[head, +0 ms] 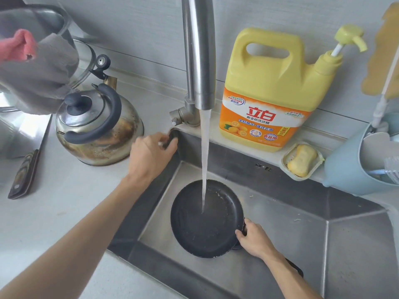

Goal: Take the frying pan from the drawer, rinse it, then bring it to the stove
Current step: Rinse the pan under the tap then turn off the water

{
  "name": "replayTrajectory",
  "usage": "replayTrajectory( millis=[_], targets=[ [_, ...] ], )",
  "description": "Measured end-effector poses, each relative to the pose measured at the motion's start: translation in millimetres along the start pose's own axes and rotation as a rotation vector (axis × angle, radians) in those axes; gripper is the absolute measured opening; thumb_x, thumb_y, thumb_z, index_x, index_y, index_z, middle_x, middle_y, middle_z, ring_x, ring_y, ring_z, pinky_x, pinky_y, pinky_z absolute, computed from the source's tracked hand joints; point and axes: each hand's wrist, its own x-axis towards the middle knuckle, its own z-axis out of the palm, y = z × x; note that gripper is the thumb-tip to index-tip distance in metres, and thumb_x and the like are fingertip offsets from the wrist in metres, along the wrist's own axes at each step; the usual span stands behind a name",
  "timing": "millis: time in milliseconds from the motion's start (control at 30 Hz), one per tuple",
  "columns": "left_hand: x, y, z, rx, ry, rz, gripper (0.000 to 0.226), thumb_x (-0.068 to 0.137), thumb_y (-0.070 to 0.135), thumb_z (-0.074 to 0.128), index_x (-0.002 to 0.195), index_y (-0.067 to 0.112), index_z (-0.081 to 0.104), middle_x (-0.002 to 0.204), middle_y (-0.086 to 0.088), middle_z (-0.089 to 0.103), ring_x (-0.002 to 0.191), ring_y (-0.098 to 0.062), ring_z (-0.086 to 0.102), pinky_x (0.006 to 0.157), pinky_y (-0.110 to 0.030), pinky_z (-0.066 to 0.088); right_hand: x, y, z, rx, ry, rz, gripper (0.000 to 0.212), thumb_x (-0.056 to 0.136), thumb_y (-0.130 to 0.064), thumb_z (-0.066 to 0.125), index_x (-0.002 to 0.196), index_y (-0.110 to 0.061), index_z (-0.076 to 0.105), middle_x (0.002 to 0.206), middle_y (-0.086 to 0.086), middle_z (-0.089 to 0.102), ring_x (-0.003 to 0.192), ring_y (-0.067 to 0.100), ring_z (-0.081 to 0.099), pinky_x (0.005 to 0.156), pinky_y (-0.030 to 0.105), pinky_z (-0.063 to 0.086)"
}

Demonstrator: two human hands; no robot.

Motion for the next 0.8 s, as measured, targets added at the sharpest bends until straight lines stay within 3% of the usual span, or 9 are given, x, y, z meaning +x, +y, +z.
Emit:
replayTrajectory(
  millis=[100,267,400,500,600,700,800],
  targets=[
    [-54,-29,34,0.061,-0.203,-0.063,0.043,0.095,0.056,0.073,0.117,0.020,0.084,0.105,-0.001,0.088,0.100,-0.026,0.083,0.094,-0.042,0.064,0,0,1,0.004,0.003,0.011,0.011,0.099,-0.036,0.061,0.099,-0.026,0.058,0.083,-0.003,0.068,0.076,0.019,0.067,0.071,0.038,0.055],
    [-103,-88,88,0.197,-0.751,-0.219,0.090,0.091,0.070,0.072,0.161,0.018,0.051,0.150,-0.006,0.070,0.132,-0.030,0.071,0.110,-0.043,0.057,-3,-5,-7,0.009,0.002,0.006,0.013,0.097,-0.035,0.058,0.086,-0.031,0.053,0.083,-0.003,0.068,0.075,0.019,0.065,0.064,0.035,0.049],
    [-97,-110,104,0.243,-0.922,-0.243,0.102,0.094,0.064,0.072,0.173,0.017,0.027,0.162,-0.009,0.059,0.144,-0.035,0.060,0.117,-0.044,0.051,-8,-3,-20,0.013,-0.002,-0.006,0.017,0.096,-0.032,0.059,0.082,-0.023,0.057,0.080,0.000,0.070,0.075,0.023,0.066,0.068,0.039,0.052],
    [-93,-118,103,0.119,-0.939,-0.278,0.092,0.099,0.051,0.073,0.174,0.025,0.026,0.157,-0.003,0.064,0.141,-0.029,0.063,0.115,-0.038,0.052,-20,-2,-31,0.031,0.006,-0.038,0.020,0.097,-0.028,0.060,0.080,-0.019,0.056,0.073,-0.002,0.065,0.067,0.021,0.058,0.065,0.037,0.049],
    [-95,-116,101,-0.172,-0.928,-0.353,0.073,0.104,0.024,0.072,0.169,0.025,0.040,0.133,-0.003,0.077,0.112,-0.024,0.079,0.092,-0.028,0.062,-31,-2,-41,0.049,0.023,-0.059,0.021,0.098,-0.029,0.061,0.080,-0.021,0.056,0.071,-0.002,0.064,0.064,0.018,0.056,0.064,0.034,0.047],
    [-97,-114,96,-0.309,-0.959,-0.341,0.059,0.106,0.008,0.065,0.162,0.020,0.049,0.112,-0.005,0.085,0.102,-0.035,0.083,0.090,-0.041,0.069,-41,-4,-51,0.050,0.036,-0.073,0.023,0.099,-0.030,0.062,0.079,-0.023,0.054,0.069,-0.003,0.062,0.062,0.015,0.054,0.062,0.032,0.045],
    [-96,-106,81,-0.382,-0.984,-0.353,0.054,0.108,0.005,0.063,0.156,0.025,0.049,0.112,-0.008,0.086,0.099,-0.034,0.084,0.091,-0.047,0.069,-52,-7,-59,0.048,0.051,-0.080,0.025,0.100,-0.032,0.061,0.079,-0.022,0.052,0.071,-0.003,0.063,0.065,0.017,0.056,0.065,0.035,0.048]
  ],
)
